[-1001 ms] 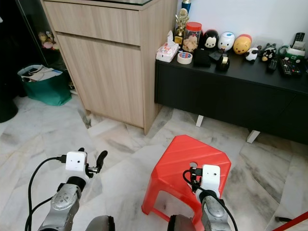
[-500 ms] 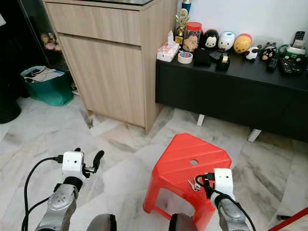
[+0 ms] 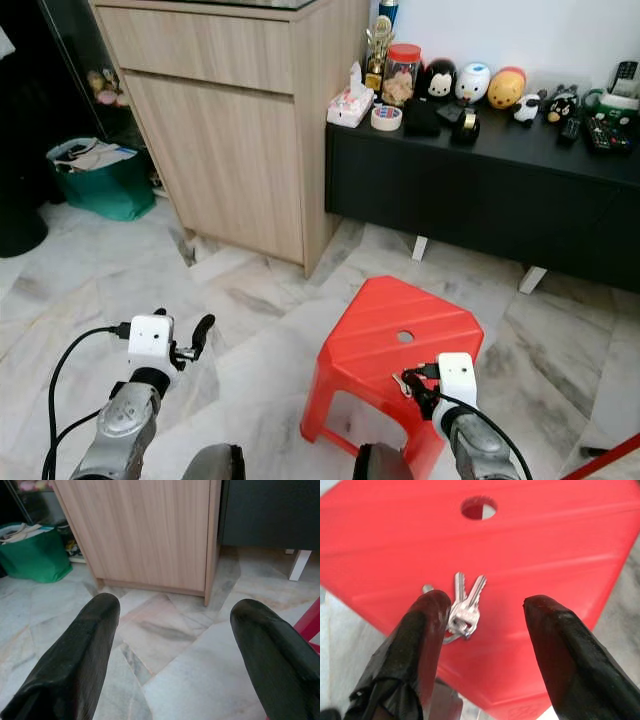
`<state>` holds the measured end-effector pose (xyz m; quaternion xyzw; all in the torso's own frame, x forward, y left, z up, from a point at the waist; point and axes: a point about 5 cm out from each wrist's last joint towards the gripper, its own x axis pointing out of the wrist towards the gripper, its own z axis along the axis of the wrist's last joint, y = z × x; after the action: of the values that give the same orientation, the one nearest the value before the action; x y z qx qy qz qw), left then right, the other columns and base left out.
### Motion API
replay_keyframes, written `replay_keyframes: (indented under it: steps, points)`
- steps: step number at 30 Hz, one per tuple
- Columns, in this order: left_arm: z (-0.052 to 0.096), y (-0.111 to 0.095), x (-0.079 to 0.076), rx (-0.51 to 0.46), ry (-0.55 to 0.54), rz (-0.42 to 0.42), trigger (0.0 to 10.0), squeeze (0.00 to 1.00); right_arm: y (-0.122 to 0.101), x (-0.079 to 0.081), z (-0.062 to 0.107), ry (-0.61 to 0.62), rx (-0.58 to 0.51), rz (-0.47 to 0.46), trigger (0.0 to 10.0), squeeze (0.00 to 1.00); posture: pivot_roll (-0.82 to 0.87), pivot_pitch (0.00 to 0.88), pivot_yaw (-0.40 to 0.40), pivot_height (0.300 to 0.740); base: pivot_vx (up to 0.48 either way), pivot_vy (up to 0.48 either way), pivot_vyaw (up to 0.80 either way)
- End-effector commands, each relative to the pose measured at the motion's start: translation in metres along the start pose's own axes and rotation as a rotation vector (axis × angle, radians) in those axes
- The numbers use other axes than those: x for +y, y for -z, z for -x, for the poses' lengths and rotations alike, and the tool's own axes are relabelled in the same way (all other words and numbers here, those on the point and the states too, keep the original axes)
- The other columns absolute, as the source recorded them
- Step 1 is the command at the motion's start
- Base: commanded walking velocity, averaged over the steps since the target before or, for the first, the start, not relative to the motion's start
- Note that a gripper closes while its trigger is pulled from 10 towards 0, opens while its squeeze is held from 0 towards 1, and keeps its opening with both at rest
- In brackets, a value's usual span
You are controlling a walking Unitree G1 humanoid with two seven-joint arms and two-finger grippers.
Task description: Hang keys on a hook
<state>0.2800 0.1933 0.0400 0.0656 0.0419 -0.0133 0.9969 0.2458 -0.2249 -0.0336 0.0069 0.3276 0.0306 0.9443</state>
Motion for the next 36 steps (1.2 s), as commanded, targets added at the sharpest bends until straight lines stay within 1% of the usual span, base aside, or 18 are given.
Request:
replay_keyframes:
  steps: [1, 4, 8, 11, 12, 15, 16, 17, 18, 31, 36]
  points:
    - [-0.001, 0.001, 0.001, 0.015, 0.010, -0.012, 10.0, 0.00, -0.004, 0.000, -0.002, -0.005, 0.008, 0.015, 10.0, 0.00, 0.06, 0.022, -0.013, 0.620, 0.000, 0.000, 0.00]
    - [-0.001, 0.000, 0.002, 0.012, 0.010, -0.014, 10.0, 0.00, -0.005, 0.003, -0.003, -0.009, 0.015, 0.025, 10.0, 0.00, 0.07, 0.029, -0.013, 0.620, 0.000, 0.000, 0.00]
    - [0.000, 0.001, 0.002, 0.014, 0.011, -0.016, 10.0, 0.00, 0.000, 0.004, -0.003, 0.008, 0.053, 0.032, 10.0, 0.00, 0.08, 0.034, -0.012, 0.620, 0.000, 0.000, 0.00]
    - [0.000, 0.001, 0.002, 0.014, 0.010, -0.016, 10.0, 0.00, 0.000, 0.006, -0.003, -0.006, 0.048, 0.023, 10.0, 0.00, 0.08, 0.034, -0.012, 0.620, 0.000, 0.000, 0.00]
    - [0.000, 0.001, 0.002, 0.013, 0.010, -0.017, 10.0, 0.00, 0.002, 0.006, -0.003, -0.001, 0.052, 0.020, 0.0, 0.00, 0.08, 0.037, -0.013, 0.620, 0.000, 0.000, 0.00]
    - [0.000, 0.001, 0.003, 0.012, 0.008, -0.017, 10.0, 0.00, 0.003, 0.007, -0.003, -0.001, 0.057, 0.016, 0.0, 0.00, 0.08, 0.037, -0.013, 0.620, 0.000, 0.000, 0.00]
    - [0.001, 0.000, 0.003, 0.012, 0.008, -0.018, 10.0, 0.00, 0.003, 0.008, -0.004, 0.000, 0.059, 0.016, 9.8, 0.00, 0.09, 0.042, -0.010, 0.620, 0.000, 0.000, 0.00]
    - [0.001, 0.000, 0.003, 0.012, 0.008, -0.019, 10.0, 0.00, 0.002, 0.009, -0.004, 0.001, 0.060, 0.016, 9.8, 0.00, 0.09, 0.042, -0.009, 0.620, 0.000, 0.000, 0.00]
    - [0.001, 0.000, 0.004, 0.011, 0.009, -0.020, 10.0, 0.00, 0.002, 0.010, -0.005, 0.005, 0.065, 0.016, 10.0, 0.00, 0.09, 0.042, -0.009, 0.620, 0.000, 0.000, 0.00]
    - [0.001, -0.007, 0.003, -0.017, 0.023, -0.040, 10.0, 0.00, -0.004, 0.015, -0.008, 0.022, 0.059, 0.009, 10.0, 0.00, 0.11, 0.068, -0.007, 0.620, 0.000, 0.000, 0.00]
    - [-0.002, -0.013, 0.002, -0.036, 0.028, -0.045, 10.0, 0.00, -0.012, 0.015, -0.010, 0.027, 0.024, -0.004, 10.0, 0.00, 0.11, 0.077, -0.004, 0.620, 0.000, 0.000, 0.00]
